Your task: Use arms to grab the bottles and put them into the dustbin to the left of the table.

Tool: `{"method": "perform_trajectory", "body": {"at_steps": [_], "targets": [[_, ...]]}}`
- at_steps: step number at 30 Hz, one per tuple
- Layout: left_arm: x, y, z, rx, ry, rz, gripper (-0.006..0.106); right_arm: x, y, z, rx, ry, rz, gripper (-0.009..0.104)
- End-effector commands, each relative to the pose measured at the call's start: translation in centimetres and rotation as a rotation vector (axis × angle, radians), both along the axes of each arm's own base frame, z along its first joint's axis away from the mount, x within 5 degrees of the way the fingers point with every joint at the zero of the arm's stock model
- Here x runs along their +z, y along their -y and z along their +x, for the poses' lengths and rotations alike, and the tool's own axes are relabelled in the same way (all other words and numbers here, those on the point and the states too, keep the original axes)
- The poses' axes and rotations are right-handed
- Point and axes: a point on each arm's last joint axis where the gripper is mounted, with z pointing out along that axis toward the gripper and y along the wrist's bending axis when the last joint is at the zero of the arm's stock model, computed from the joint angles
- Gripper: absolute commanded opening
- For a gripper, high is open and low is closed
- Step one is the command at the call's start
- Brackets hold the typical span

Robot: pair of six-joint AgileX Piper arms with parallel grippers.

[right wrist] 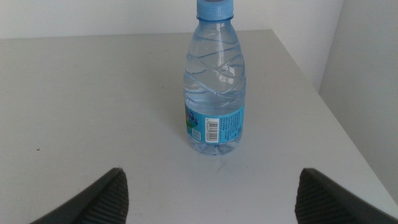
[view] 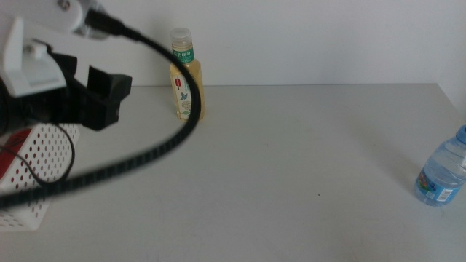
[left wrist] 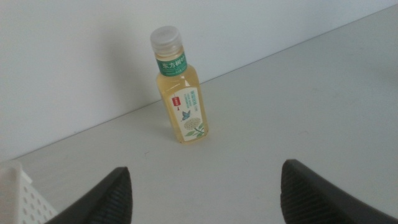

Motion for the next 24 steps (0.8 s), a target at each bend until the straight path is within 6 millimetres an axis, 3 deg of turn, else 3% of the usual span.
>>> {"method": "perform_trajectory", "body": {"at_steps": [1, 7, 14, 24], "targets": [[0.0, 0.2, -0.9, -0.05, 0.16, -0.099, 0.079, 1.6, 0.1, -0.1, -0.005, 0.121, -0.034, 0.075], [-4.3, 0.4, -1.7, -0.107, 0.22, -0.138, 0.079, 1.6, 0.1, -0.1, -0.005, 0.121, -0.034, 0.075], [-7.6, 0.2, -2.1, -0.109, 0.142, -0.108, 0.079, 1.6, 0.1, -0.1, -0.005, 0.121, -0.034, 0.075], [-8.7, 0.3, -1.8, -0.102, 0.096, -0.102, 0.079, 1.6, 0.1, -0.1, -0.005, 0.121, -0.034, 0.075]]}}
